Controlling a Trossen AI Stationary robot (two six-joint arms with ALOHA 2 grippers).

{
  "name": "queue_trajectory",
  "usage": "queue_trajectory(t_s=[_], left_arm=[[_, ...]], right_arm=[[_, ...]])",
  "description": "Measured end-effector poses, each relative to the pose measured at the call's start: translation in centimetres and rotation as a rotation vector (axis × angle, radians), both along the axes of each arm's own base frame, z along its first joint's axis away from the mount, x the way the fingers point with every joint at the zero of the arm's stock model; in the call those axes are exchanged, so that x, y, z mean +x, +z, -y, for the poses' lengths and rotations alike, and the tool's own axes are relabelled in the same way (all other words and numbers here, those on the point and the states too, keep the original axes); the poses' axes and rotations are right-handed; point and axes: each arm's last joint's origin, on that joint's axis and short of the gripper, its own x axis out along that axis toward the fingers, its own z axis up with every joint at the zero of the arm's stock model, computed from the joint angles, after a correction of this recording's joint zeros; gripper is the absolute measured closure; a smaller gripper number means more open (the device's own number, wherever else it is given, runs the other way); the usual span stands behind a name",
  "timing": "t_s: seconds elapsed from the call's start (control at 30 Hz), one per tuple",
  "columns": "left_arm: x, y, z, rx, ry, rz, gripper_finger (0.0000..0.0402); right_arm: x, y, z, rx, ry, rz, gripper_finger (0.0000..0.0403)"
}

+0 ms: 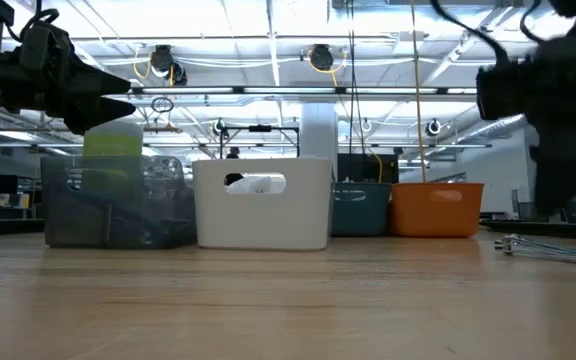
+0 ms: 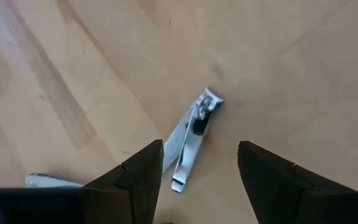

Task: Pick & Place Travel size toiletries
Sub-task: Put the silver nail cutter into the orange bin

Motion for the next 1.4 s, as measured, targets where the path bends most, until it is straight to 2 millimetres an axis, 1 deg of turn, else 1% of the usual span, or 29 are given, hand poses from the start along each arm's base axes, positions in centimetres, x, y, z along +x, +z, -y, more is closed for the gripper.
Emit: queue_trajectory(t_s=[0.13,0.33,0.53,0.67,0.73,0.83,1.17,1.23,1.4], left_arm=[[0.0,0.0,0.0,0.0,0.0,0.0,0.0096],[0.0,0.0,0.0,0.0,0.0,-0.001,0.0096],[0.0,0.0,0.0,0.0,0.0,-0.001,0.0096],[0.0,0.0,0.0,0.0,0.0,-0.001,0.0096],[0.0,0.0,0.0,0.0,0.0,-0.001,0.0096],[0.0,0.0,0.0,0.0,0.0,0.0,0.0096],[0.0,0.0,0.0,0.0,0.0,-0.001,0.0096],[0.0,0.0,0.0,0.0,0.0,0.0,0.0096],[0.0,0.0,0.0,0.0,0.0,0.0,0.0096]], right_arm=[[0.9,-1.8,-0.9,0.045,-0.004,-0.051,0.0207],[2.0,-3.5,-1.5,0.057,0.0,-0.07,0.0207],[1.7,-5.2,-1.3,0.003,-0.031,-0.184,0.0207],[1.0,-5.8,-0.9,-0.042,-0.06,-0.269,0.0214],[0.6,-5.9,-0.7,-0.072,-0.068,-0.303,0.0227],[0.5,-5.9,-0.5,-0.105,-0.08,-0.312,0.0258],[0.6,-6.0,0.0,-0.155,-0.103,-0.29,0.0385],[0.6,-5.9,0.0,-0.161,-0.09,-0.286,0.0393],[1.0,-5.9,-0.1,-0.167,-0.056,-0.248,0.0386]])
